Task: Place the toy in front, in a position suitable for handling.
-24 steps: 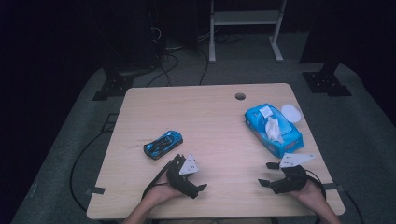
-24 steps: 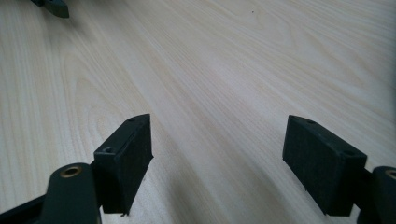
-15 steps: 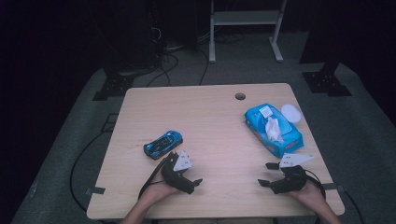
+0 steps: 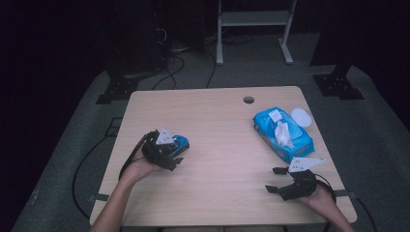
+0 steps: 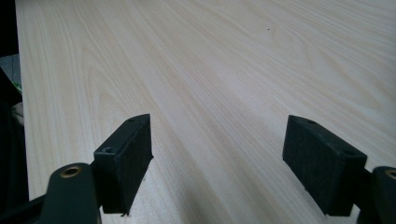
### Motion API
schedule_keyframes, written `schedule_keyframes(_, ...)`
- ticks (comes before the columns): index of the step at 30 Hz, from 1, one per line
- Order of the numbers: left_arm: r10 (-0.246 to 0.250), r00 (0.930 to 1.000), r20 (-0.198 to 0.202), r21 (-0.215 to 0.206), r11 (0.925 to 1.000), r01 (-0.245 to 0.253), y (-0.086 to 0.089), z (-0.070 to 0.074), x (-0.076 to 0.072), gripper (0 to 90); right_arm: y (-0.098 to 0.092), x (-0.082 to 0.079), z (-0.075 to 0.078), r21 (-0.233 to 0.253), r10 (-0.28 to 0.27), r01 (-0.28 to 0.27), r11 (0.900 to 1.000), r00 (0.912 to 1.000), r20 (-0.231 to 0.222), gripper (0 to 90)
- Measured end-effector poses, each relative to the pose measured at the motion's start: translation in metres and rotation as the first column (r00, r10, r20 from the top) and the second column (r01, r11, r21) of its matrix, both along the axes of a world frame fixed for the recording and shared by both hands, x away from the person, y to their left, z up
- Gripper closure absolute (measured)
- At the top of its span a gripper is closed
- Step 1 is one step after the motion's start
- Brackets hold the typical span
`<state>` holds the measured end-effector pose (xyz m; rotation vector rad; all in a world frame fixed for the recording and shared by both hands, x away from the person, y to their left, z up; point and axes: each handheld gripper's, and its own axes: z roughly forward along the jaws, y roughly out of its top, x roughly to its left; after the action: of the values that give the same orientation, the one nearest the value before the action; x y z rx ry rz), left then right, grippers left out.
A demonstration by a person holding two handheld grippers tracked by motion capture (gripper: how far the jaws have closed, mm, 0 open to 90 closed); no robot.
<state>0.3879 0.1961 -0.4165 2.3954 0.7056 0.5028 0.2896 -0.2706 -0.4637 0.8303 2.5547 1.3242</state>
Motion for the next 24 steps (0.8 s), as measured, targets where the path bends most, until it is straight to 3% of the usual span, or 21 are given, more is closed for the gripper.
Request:
schedule_keyframes(4,-0.004,0.9935,-0.114,0.058,0.9983,0.01,0.005,-0.005,0.025,5.4,0.002,0.001,0.0,-0.005,0.01,-0.01,1.0,0.9999,-0.01,23.1)
schedule_keyframes(6,-0.007,0.9888,-0.149,0.128,0.9914,0.026,0.004,-0.009,0.033,5.4,0.002,0.001,0.0,-0.007,0.014,-0.014,1.0,0.9998,-0.012,23.1)
schedule_keyframes(7,-0.004,0.9847,-0.174,0.138,0.9901,0.028,0.003,-0.01,0.037,5.4,0.003,0.001,0.0,-0.008,0.015,-0.015,1.0,0.9998,-0.012,23.1)
schedule_keyframes(8,-0.004,0.9847,-0.174,0.138,0.9901,0.028,0.003,-0.01,0.037,5.4,0.003,0.001,0.0,-0.01,0.017,-0.018,1.0,0.9998,-0.014,23.1)
schedule_keyframes(9,0.009,0.978,-0.209,0.177,0.9837,0.029,0.001,-0.012,0.043,5.4,0.003,0.001,-0.001,-0.009,0.019,-0.019,1.0,0.9997,-0.014,23.1)
schedule_keyframes(13,0.015,0.9708,-0.239,0.201,0.979,0.034,-0.002,-0.014,0.051,7.8,0.004,0.001,-0.001,-0.015,0.025,-0.025,1.0,0.9995,-0.017,23.1)
schedule_keyframes(14,0.032,0.9648,-0.261,0.227,0.9735,0.029,-0.005,-0.017,0.056,8.0,0.004,0.001,-0.001,-0.016,0.026,-0.027,1.0,0.9995,-0.018,23.1)
schedule_keyframes(15,0.032,0.9648,-0.261,0.227,0.9735,0.029,-0.005,-0.017,0.056,11.1,0.004,0.001,-0.001,-0.018,0.027,-0.028,0.999,0.9994,-0.02,23.1)
schedule_keyframes(16,0.039,0.9531,-0.3,0.229,0.9729,0.032,-0.007,-0.019,0.06,12.6,0.004,0.001,-0.001,-0.018,0.029,-0.029,0.999,0.9994,-0.019,23.1)
schedule_keyframes(18,0.04,0.9455,-0.323,0.229,0.9726,0.037,-0.007,-0.021,0.064,13.7,0.003,0.001,-0.001,-0.014,0.03,-0.03,0.999,0.9994,-0.019,23.1)
schedule_keyframes(19,0.043,0.9374,-0.346,0.232,0.9718,0.041,-0.007,-0.022,0.066,15.1,0.003,0.001,-0.001,-0.015,0.031,-0.031,0.999,0.9994,-0.017,23.1)
schedule_keyframes(21,0.05,0.9304,-0.363,0.233,0.9716,0.039,-0.008,-0.025,0.068,16.1,0.002,0.0,-0.001,-0.016,0.033,-0.033,0.999,0.9993,-0.017,23.1)
schedule_keyframes(22,0.05,0.9304,-0.363,0.233,0.9716,0.039,-0.008,-0.025,0.068,16.1,0.002,0.0,-0.001,-0.017,0.032,-0.032,0.999,0.9993,-0.018,23.1)
schedule_keyframes(24,0.046,0.921,-0.387,0.236,0.9705,0.051,-0.01,-0.027,0.069,19.6,0.001,0.0,-0.001,-0.018,0.032,-0.033,0.999,0.9993,-0.017,23.1)
